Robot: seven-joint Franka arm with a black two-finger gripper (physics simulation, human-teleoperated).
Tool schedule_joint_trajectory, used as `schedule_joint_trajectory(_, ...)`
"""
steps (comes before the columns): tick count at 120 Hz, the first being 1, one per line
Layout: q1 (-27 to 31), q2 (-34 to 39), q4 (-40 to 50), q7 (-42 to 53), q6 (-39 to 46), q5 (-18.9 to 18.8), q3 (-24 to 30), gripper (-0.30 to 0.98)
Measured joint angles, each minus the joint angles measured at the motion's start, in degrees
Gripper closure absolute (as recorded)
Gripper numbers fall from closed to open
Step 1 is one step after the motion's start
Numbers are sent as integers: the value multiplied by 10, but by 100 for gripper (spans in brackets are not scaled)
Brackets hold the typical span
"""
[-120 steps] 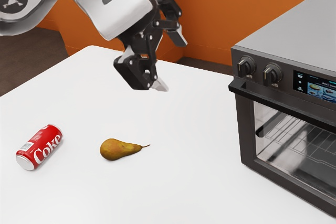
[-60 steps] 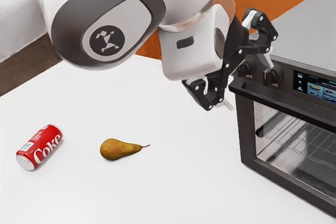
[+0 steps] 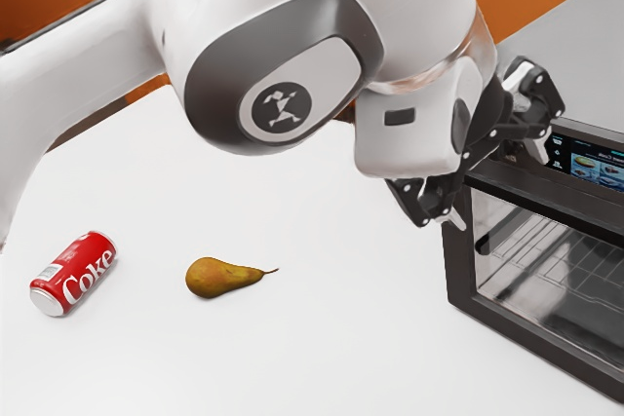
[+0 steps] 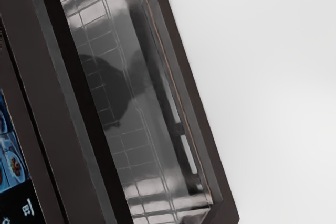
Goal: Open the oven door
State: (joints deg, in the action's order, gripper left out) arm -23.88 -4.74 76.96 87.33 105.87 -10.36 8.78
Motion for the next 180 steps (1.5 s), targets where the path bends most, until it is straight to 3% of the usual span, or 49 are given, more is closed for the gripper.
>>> schedule_joint_trajectory(13,-28,-22,-17,-5,1,-5,1,2)
schedule_joint_trajectory(73,-1,-96,-53,-53,4,-11,-21,2)
schedule_joint_trajectory(95,2,-103,-54,-63,5,-10,-19,-12)
schedule_joint_trajectory(113,0,-92,-39,-70,5,-9,-21,-12)
schedule_joint_trajectory(125,-1,-64,6,-74,13,-10,-24,-18)
schedule_joint_trajectory(135,-1,-46,39,-78,22,-10,-27,0)
schedule_joint_trajectory(147,1,-20,86,-83,34,-11,-28,-1)
schedule_joint_trajectory(154,0,32,162,-89,44,-11,-24,-1)
schedule_joint_trajectory(160,-12,101,250,-97,51,-13,-24,11)
schedule_joint_trajectory(163,-24,149,304,-103,53,-13,-23,23)
schedule_joint_trajectory(167,-61,213,355,-115,44,-15,-9,22)
schedule_joint_trajectory(171,-91,245,316,-129,13,-31,43,18)
schedule_joint_trajectory(175,-105,232,204,-142,-34,-59,82,15)
schedule_joint_trajectory(180,-84,185,44,-151,-90,-89,76,12)
